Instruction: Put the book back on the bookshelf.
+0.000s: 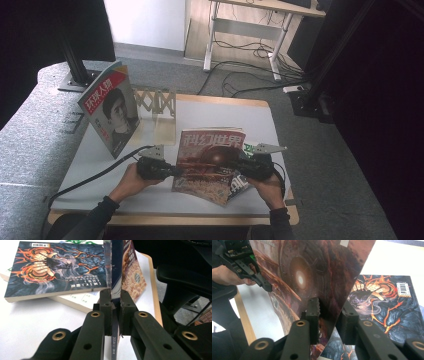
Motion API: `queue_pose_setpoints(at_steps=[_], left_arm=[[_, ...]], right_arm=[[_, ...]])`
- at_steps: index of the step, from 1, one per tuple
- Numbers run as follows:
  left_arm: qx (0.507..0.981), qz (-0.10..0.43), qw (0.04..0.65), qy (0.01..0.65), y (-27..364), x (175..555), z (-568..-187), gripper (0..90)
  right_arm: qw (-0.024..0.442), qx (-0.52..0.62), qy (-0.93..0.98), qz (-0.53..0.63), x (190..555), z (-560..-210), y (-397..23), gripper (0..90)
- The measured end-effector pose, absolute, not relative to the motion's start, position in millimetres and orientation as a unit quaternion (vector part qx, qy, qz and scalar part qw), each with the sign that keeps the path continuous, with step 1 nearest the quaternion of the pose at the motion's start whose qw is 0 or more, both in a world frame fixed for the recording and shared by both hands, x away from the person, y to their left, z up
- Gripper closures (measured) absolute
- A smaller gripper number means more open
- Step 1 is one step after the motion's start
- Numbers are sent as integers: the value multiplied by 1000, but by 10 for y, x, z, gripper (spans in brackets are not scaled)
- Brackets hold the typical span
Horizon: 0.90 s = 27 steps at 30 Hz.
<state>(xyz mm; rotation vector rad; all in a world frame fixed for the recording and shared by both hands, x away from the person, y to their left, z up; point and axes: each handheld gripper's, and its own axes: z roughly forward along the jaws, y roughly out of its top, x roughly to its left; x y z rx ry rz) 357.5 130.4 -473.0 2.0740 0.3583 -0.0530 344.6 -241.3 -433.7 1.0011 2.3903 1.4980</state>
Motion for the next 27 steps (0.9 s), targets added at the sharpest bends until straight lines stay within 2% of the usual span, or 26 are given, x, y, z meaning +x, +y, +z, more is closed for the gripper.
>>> queue_pose_setpoints(at_steps=[11, 18, 27], left_arm=[[843, -22, 516, 152, 1367, 3594, -4535, 842], [836, 14, 526, 154, 1316, 3628, -4412, 841], [832, 94, 522, 163, 1169, 3713, -4406, 835]], right_arm=[[84, 317, 792, 515, 3461, -4121, -2365, 772], [131, 312, 788, 514, 3480, -3935, -2330, 789], [205, 319, 776, 504, 3548, -3840, -2295, 786]])
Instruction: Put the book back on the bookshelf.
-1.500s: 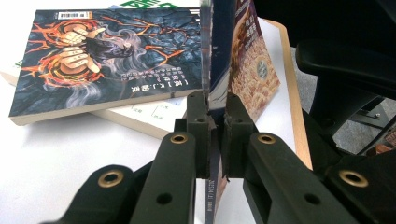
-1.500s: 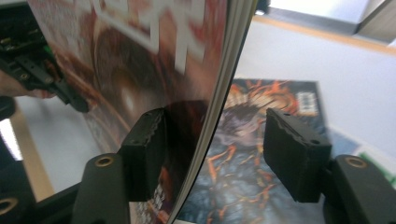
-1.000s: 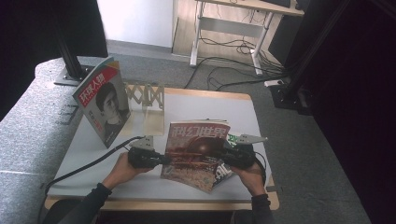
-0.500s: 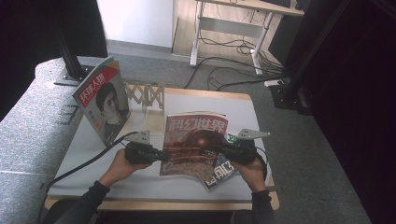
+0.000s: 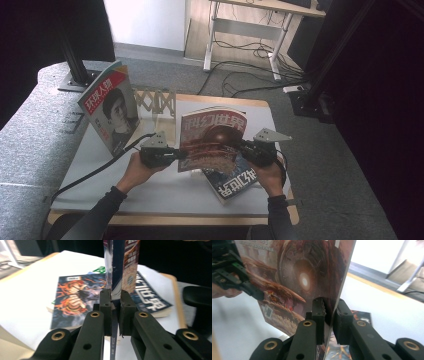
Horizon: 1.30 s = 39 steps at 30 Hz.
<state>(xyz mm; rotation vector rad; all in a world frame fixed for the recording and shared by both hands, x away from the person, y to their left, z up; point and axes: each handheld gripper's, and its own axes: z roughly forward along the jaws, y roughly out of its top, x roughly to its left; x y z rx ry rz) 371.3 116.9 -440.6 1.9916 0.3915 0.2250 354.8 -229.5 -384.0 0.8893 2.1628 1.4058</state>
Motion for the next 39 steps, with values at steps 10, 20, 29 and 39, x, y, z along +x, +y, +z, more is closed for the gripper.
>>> queue_pose_setpoints(at_steps=[10, 20, 29, 39], left_arm=[[841, 109, 508, 153, 1111, 3649, -4454, 757], [857, 125, 479, 143, 1012, 3603, -4251, 607], [861, 113, 475, 140, 929, 3671, -4058, 528], [856, 109, 487, 136, 858, 3777, -3788, 482]], right_arm=[[212, 333, 769, 502, 3582, -3990, -2306, 769], [216, 330, 770, 502, 3540, -3993, -2312, 767], [215, 332, 767, 506, 3510, -4016, -2372, 767], [211, 328, 766, 511, 3504, -4026, -2386, 764]])
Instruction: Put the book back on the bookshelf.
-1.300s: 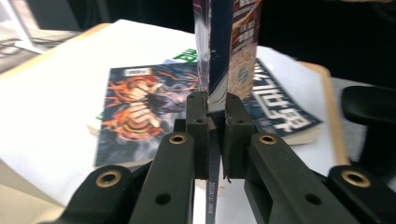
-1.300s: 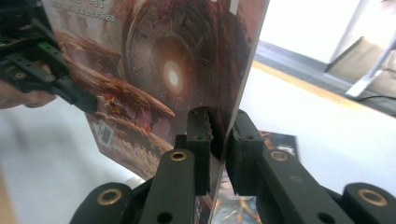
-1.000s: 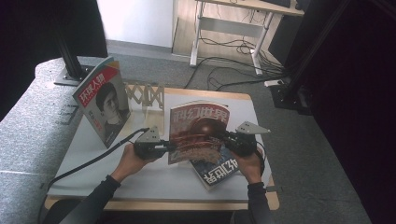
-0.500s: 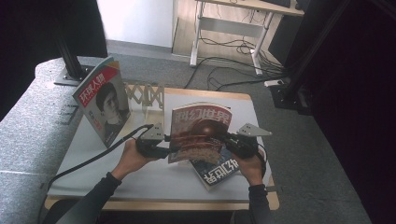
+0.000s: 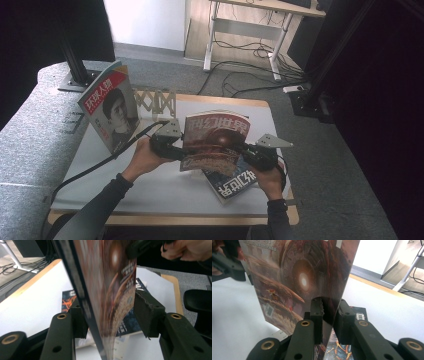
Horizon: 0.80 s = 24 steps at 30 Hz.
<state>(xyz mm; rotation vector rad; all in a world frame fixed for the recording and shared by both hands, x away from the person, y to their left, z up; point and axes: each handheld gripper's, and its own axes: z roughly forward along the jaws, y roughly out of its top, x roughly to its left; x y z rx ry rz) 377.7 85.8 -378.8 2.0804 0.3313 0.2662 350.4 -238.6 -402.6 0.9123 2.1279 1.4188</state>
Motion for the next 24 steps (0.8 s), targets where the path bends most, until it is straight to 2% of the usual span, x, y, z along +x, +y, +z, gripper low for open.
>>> queue_pose_setpoints(at_steps=[8, 13, 15, 18, 24], left_arm=[[847, 115, 502, 131, 791, 3838, -3590, 491], [851, 139, 484, 147, 745, 3868, -3547, 633], [852, 140, 480, 152, 762, 3884, -3536, 764], [857, 129, 477, 149, 788, 3897, -3521, 807], [862, 120, 472, 145, 823, 3862, -3512, 828]], right_arm=[[212, 325, 768, 510, 3513, -4016, -2369, 760], [210, 330, 766, 510, 3529, -4020, -2375, 754], [209, 330, 766, 511, 3534, -4021, -2379, 743], [208, 328, 766, 512, 3540, -4020, -2384, 718], [215, 339, 762, 508, 3549, -4023, -2430, 629]])
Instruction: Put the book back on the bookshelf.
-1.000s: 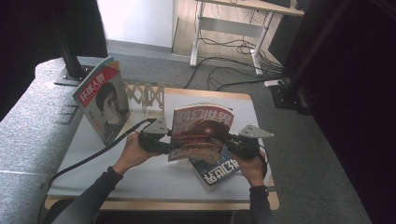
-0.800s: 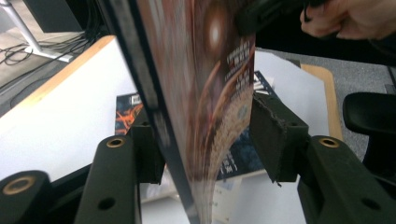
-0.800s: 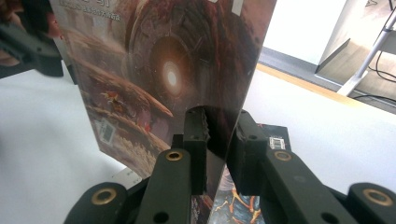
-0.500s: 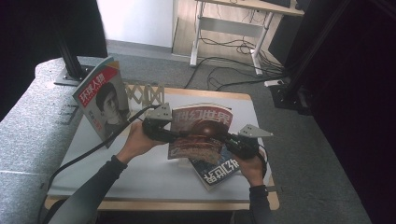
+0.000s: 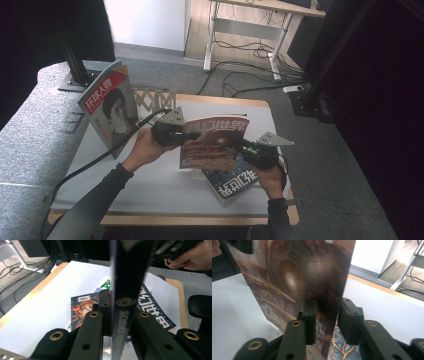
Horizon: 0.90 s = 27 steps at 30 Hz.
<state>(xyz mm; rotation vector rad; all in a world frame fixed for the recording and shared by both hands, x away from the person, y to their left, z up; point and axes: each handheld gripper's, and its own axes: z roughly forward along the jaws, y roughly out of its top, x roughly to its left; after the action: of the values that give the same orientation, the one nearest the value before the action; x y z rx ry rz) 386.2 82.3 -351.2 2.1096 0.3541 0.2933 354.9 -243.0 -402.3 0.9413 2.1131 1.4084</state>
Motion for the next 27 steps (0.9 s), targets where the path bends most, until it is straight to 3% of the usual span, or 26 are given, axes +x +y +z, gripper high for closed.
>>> queue_pose_setpoints(at_steps=[12, 18, 22, 27], left_arm=[[853, 135, 475, 170, 918, 3869, -3554, 810], [855, 147, 472, 157, 914, 3826, -3557, 806], [853, 151, 475, 156, 903, 3816, -3562, 806], [849, 158, 479, 158, 888, 3814, -3570, 797]], right_arm=[[198, 408, 773, 444, 3604, -4454, -2589, 343], [206, 450, 769, 404, 3637, -4756, -2673, 143], [200, 478, 761, 391, 3635, -4917, -2743, 116], [199, 506, 755, 366, 3635, -5091, -2816, 0]])
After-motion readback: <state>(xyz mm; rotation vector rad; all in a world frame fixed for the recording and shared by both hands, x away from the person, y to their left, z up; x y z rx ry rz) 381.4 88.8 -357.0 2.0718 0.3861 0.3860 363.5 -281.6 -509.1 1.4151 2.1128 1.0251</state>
